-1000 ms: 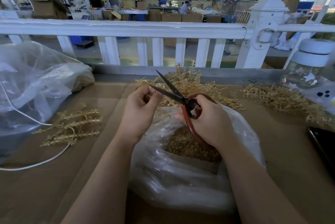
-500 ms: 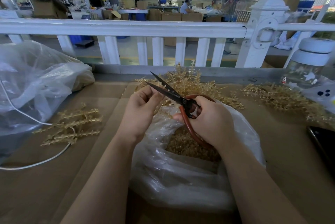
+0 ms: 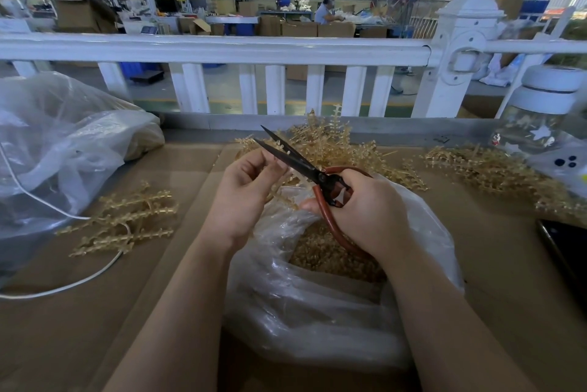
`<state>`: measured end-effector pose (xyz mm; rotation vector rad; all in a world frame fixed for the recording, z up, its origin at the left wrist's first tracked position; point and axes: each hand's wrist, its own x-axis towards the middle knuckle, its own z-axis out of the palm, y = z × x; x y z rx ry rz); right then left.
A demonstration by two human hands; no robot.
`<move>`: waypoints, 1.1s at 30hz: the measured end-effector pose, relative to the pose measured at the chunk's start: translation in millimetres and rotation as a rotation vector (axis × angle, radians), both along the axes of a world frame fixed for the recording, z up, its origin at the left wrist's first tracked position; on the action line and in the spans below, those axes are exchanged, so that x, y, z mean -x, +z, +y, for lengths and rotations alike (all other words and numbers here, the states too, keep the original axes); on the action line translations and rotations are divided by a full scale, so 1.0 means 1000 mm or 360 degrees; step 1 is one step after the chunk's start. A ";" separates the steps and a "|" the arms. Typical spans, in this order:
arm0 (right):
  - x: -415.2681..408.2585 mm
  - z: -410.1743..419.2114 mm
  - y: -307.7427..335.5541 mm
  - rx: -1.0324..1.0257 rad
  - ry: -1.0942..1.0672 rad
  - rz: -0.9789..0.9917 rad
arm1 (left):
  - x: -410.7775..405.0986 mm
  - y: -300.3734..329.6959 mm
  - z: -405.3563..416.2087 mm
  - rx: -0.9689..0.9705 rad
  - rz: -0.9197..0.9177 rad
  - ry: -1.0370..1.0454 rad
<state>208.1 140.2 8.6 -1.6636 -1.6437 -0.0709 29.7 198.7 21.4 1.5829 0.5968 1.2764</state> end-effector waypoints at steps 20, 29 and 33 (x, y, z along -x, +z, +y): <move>-0.001 0.001 0.002 0.0168 0.0085 0.0110 | -0.001 0.004 -0.004 0.0042 -0.0020 -0.0056; 0.001 0.002 0.003 0.0153 0.0087 0.0089 | -0.001 0.005 -0.006 0.0099 -0.0074 0.0152; 0.000 0.003 0.002 0.0169 0.0059 0.0084 | -0.001 0.004 -0.006 0.0013 0.0014 0.0317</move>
